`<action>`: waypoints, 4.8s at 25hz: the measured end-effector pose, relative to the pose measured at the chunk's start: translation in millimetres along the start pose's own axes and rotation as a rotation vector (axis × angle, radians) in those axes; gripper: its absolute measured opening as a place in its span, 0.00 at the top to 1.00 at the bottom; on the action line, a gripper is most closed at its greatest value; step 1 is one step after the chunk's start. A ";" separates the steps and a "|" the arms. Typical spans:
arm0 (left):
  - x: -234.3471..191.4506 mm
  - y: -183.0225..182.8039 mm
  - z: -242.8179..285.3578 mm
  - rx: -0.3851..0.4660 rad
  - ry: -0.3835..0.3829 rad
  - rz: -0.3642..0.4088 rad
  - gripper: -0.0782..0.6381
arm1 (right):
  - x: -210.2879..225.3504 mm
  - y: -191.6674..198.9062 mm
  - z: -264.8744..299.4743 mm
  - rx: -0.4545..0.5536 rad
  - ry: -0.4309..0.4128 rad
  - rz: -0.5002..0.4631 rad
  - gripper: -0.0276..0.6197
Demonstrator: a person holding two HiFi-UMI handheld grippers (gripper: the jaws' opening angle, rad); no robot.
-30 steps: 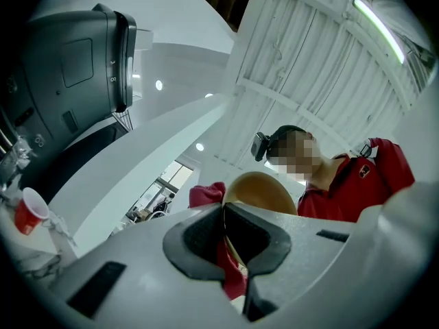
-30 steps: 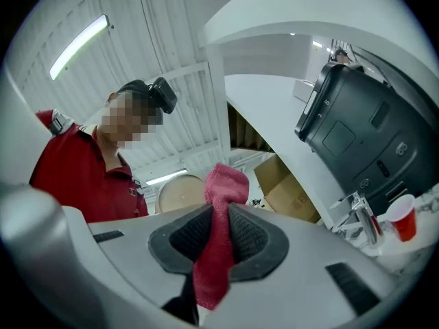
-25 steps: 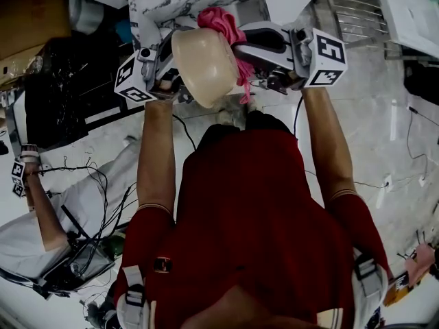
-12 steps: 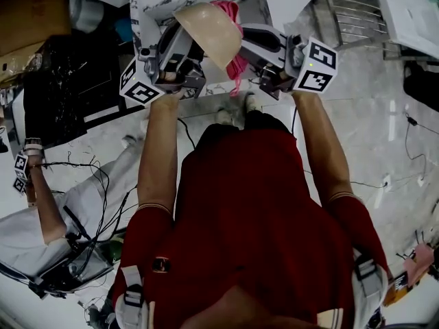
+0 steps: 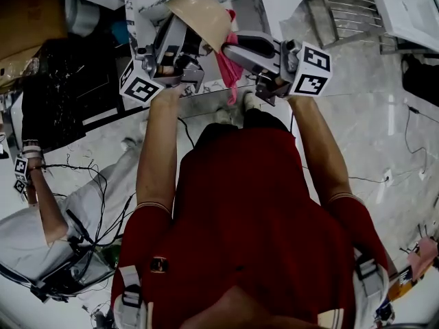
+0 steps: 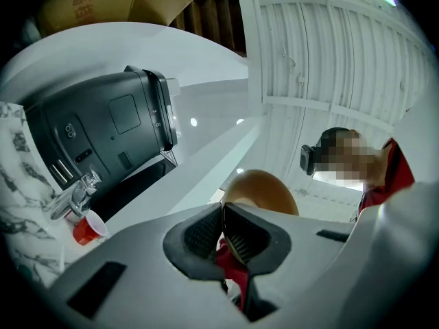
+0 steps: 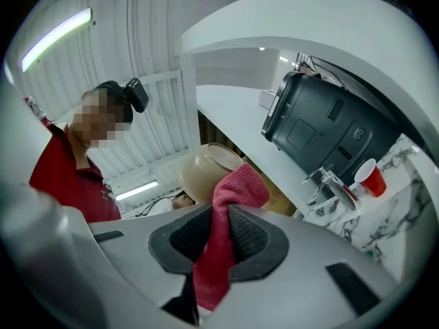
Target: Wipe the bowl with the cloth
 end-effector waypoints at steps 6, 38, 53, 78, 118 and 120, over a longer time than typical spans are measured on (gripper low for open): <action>-5.3 0.5 -3.0 0.005 -0.057 0.028 0.86 | -6.2 0.0 -5.5 0.019 0.027 -0.006 0.85; -30.4 9.5 -25.9 -0.167 -0.335 0.141 0.86 | -6.3 -6.6 -14.9 -0.120 0.390 -0.553 0.85; -33.3 21.8 -32.0 -0.449 -0.329 0.282 0.86 | -6.0 -21.5 -11.7 -0.360 0.326 -0.780 0.85; 8.8 41.1 -30.5 -0.697 0.089 0.331 0.86 | -20.3 -33.8 7.3 -0.686 -0.070 -0.736 0.85; 11.2 5.5 5.7 -0.080 0.112 0.069 0.86 | 11.9 -16.5 -3.0 -0.092 -0.039 -0.123 0.85; 6.0 3.3 3.6 -0.065 0.074 0.085 0.86 | 11.9 -14.6 -3.9 -0.080 -0.026 -0.112 0.85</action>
Point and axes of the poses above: the fingertips, and each gripper's own axes: z forward along the fingers, x to its right, y out of its underside, the point moved 3 cm from there along -z, backward along the fingers, and after that the axes turned 4 degrees about x, right-handed, at the moved point
